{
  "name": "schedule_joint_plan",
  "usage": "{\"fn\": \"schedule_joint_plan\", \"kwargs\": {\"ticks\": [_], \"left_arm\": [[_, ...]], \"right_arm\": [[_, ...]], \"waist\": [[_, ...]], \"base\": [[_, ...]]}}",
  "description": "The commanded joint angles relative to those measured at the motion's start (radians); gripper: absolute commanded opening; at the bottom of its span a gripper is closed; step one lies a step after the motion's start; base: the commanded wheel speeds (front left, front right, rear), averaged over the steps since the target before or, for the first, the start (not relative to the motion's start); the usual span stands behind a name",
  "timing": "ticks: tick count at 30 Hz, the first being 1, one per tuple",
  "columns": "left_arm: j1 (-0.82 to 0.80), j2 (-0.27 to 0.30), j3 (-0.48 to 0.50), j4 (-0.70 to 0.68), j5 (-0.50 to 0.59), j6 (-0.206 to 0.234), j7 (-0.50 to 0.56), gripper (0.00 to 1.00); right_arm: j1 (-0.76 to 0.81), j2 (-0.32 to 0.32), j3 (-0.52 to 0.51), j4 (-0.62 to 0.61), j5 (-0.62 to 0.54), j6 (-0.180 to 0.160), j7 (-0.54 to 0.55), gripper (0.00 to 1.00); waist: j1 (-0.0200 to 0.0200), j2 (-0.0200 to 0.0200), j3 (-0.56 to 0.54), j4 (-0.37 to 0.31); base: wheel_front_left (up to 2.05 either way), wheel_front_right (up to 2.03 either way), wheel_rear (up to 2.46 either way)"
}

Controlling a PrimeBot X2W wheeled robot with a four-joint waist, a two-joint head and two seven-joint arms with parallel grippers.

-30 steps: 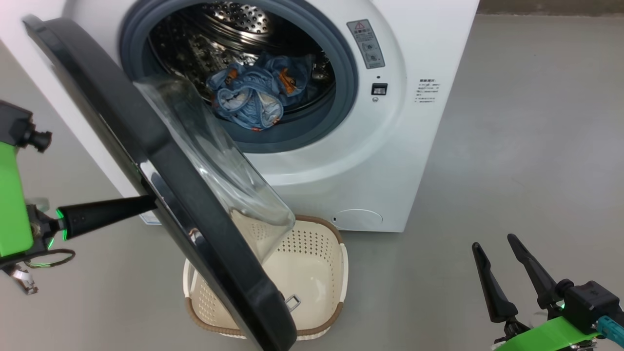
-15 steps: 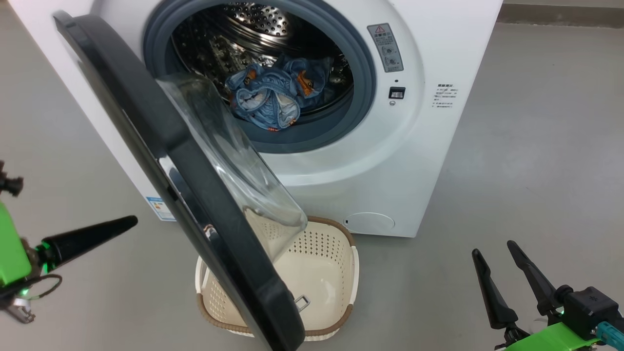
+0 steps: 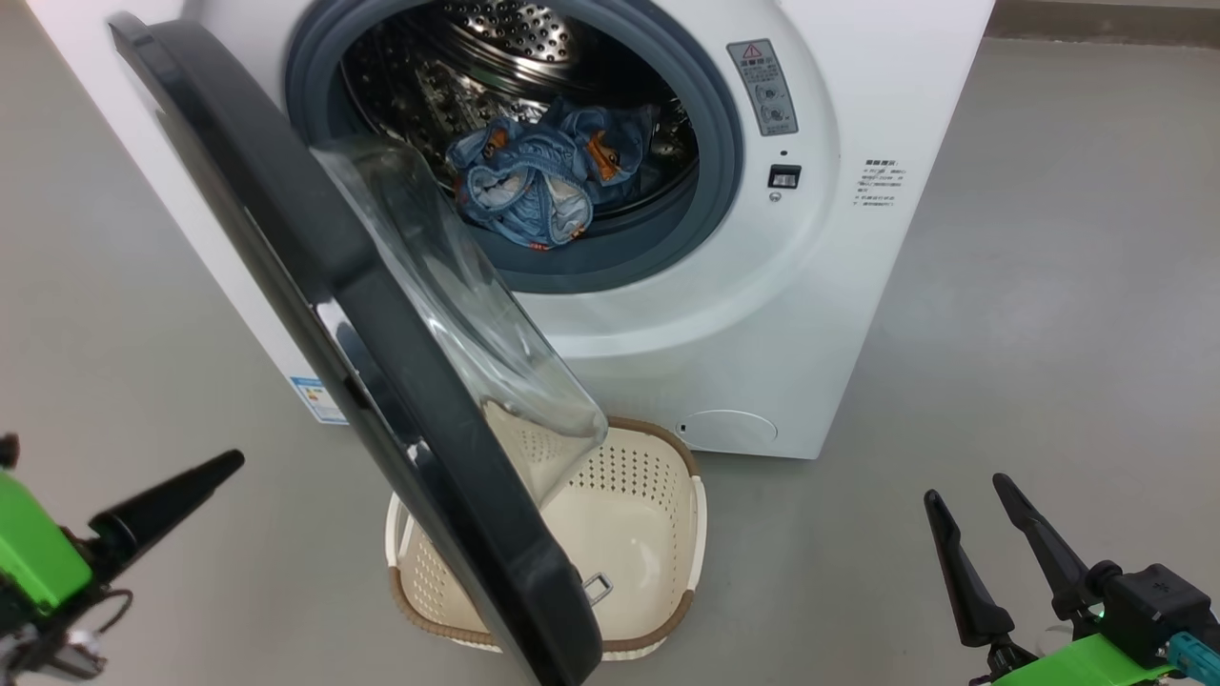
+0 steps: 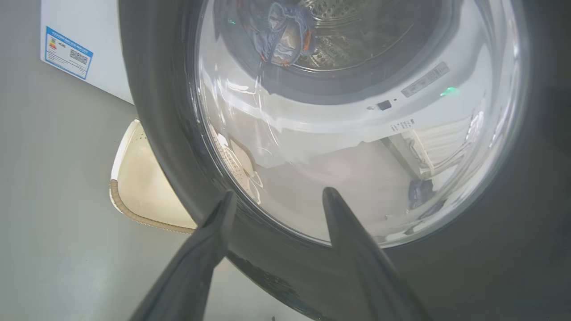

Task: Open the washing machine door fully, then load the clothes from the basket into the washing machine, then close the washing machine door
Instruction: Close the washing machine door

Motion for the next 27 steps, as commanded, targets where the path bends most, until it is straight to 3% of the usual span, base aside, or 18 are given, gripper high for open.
{"fn": "schedule_joint_plan", "kwargs": {"ticks": [1, 6, 17, 27], "left_arm": [[-0.006, 0.038, 0.034, -0.013, 0.018, -0.007, -0.042, 1.00], [0.024, 0.029, 0.006, 0.003, 0.043, -0.007, -0.171, 1.00], [0.092, 0.018, -0.124, 0.026, 0.093, -0.007, -0.590, 1.00], [0.107, 0.071, -0.376, 0.103, 0.251, -0.007, -1.061, 1.00]], "right_arm": [[-0.011, -0.013, 0.020, -0.026, 0.001, 0.008, -0.007, 1.00], [-0.014, -0.012, 0.020, -0.026, 0.001, 0.008, -0.007, 1.00], [-0.022, -0.011, 0.012, -0.026, 0.001, 0.008, -0.007, 1.00], [-0.032, -0.009, 0.015, -0.024, 0.002, 0.008, -0.007, 1.00]], "waist": [[0.0000, 0.0000, 0.002, -0.001], [0.0000, 0.0000, 0.007, -0.004], [0.0000, 0.0000, 0.021, -0.001], [0.0000, 0.0000, 0.026, -0.001]], "base": [[0.00, 0.00, 0.00], [0.00, 0.00, 0.00], [0.00, 0.00, 0.00], [0.00, 0.00, 0.00]]}}
